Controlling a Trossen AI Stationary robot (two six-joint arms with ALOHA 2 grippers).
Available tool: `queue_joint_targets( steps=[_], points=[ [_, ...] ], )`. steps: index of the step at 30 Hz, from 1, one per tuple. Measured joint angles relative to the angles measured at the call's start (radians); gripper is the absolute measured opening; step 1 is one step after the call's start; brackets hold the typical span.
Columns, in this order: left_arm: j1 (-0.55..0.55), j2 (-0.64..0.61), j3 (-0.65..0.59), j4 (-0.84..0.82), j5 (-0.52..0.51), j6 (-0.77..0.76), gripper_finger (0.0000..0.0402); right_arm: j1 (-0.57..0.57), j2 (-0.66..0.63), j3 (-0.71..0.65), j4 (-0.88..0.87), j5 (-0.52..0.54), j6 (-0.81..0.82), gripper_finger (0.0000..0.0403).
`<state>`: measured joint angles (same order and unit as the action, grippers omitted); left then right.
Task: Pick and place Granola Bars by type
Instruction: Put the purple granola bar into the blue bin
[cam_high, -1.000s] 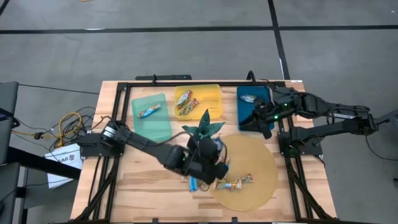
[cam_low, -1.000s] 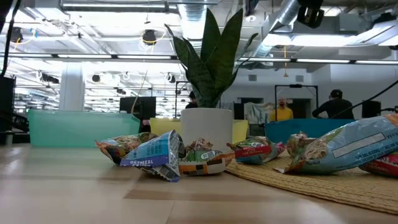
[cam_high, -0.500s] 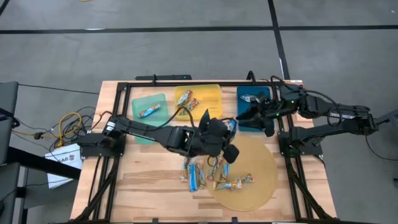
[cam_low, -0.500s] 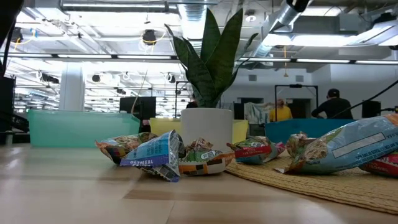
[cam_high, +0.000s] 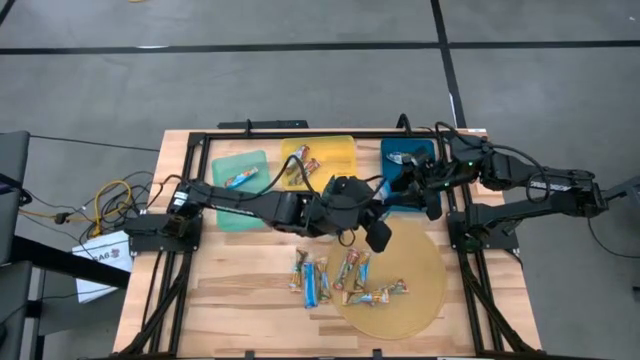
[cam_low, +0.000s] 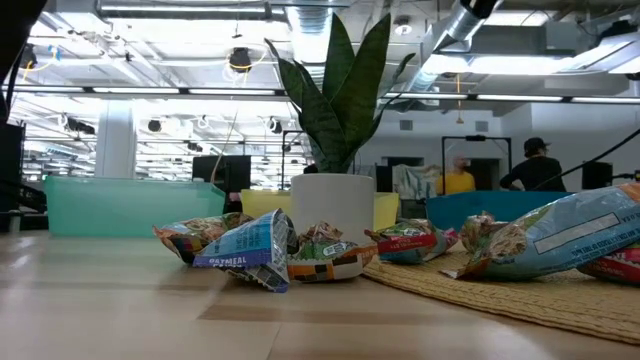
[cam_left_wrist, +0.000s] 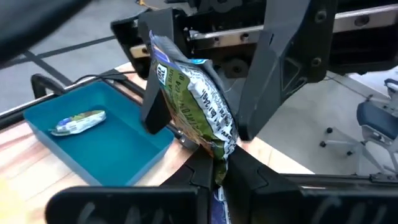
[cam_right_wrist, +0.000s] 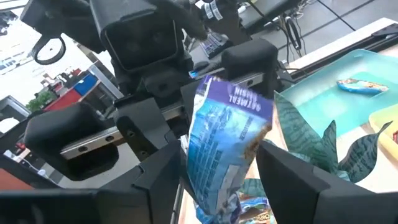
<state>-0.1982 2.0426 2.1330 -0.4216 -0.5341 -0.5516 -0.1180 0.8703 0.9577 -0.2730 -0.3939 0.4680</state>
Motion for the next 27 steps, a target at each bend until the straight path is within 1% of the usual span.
queue_joint_targets(
  steps=[4, 13, 16, 19, 23, 25, 27],
  points=[
    [0.005, 0.000, 0.000, 0.031, 0.006, 0.025, 0.0011, 0.000, 0.000, 0.000, 0.013, 0.000, -0.005, 0.0176],
    [0.012, 0.000, 0.000, 0.029, 0.015, 0.025, 0.0023, 0.000, 0.000, 0.000, 0.024, 0.000, -0.006, 0.0087],
    [0.014, 0.000, 0.000, 0.028, 0.016, 0.019, 0.0028, 0.000, 0.000, 0.000, 0.024, 0.000, -0.007, 0.0067],
    [0.020, 0.000, 0.000, 0.028, 0.051, 0.016, 0.0029, 0.000, 0.000, 0.000, 0.023, -0.001, -0.008, 0.0057],
    [0.034, 0.000, 0.000, 0.028, 0.138, 0.008, 0.0031, 0.000, -0.001, 0.000, 0.019, -0.004, -0.008, 0.0055],
    [0.041, 0.000, 0.000, 0.028, 0.172, 0.001, 0.0039, 0.000, -0.001, 0.000, 0.017, -0.004, -0.012, 0.0055],
    [0.044, 0.000, 0.000, 0.026, 0.196, -0.015, 0.0056, 0.000, 0.000, 0.000, 0.013, -0.003, -0.025, 0.0055]
  ],
)
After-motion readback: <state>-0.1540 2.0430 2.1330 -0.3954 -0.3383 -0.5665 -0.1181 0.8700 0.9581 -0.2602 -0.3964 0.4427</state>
